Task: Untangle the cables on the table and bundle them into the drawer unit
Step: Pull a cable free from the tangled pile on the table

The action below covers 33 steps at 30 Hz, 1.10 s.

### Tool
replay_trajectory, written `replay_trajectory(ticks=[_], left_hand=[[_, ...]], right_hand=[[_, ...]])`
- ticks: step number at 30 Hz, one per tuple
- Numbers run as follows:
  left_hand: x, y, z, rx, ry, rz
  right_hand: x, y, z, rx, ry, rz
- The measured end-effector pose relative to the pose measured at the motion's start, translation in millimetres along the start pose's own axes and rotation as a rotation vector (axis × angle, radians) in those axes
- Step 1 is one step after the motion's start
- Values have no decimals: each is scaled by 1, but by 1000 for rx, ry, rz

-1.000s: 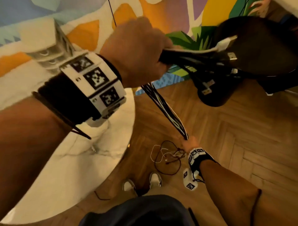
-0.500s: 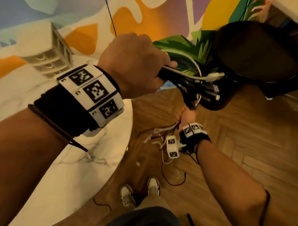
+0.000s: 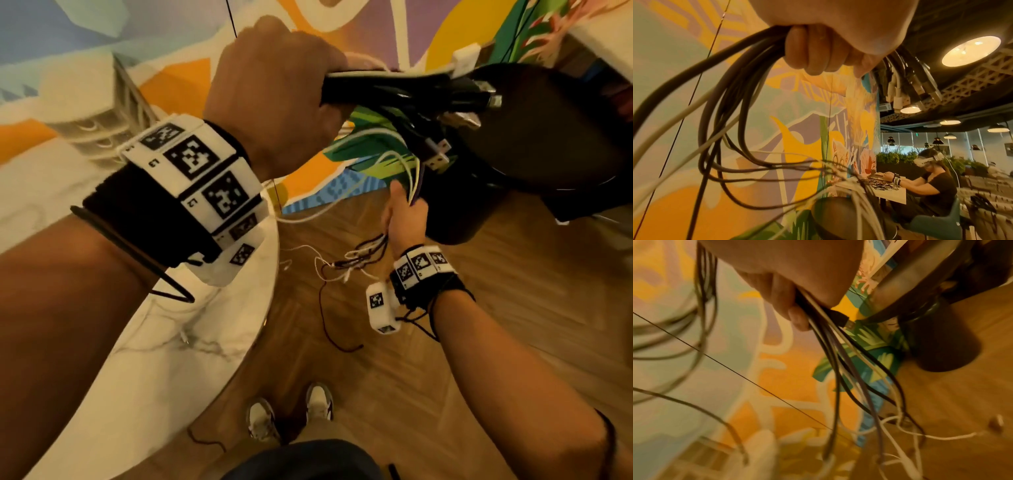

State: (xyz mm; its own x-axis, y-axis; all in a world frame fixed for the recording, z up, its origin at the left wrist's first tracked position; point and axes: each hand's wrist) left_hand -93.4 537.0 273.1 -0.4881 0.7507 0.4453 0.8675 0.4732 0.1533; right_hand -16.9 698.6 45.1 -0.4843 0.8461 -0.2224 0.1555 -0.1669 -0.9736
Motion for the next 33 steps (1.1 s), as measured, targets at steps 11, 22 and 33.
replay_trajectory(ticks=[11,22,33], left_hand=[[-44,39,109,-1190,-88,-777],[-118,74,200,-979,-705,-701],[-147,44,163,-699,-645,-278]], right_hand=[[-35,95,-74,-983,-473,215],[-77,4,-76,219,-650,182],[-101,-2,-33,130,-598,243]])
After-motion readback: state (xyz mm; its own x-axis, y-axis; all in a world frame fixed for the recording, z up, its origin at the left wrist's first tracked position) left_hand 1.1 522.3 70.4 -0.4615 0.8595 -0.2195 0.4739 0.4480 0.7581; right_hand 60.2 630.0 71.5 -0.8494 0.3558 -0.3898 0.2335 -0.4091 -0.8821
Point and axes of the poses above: each hand's wrist, its own x-axis towards the middle knuckle, its own z-axis out of the palm, y = z × x, and after that the axes turned 2 degrees about y, right-handed
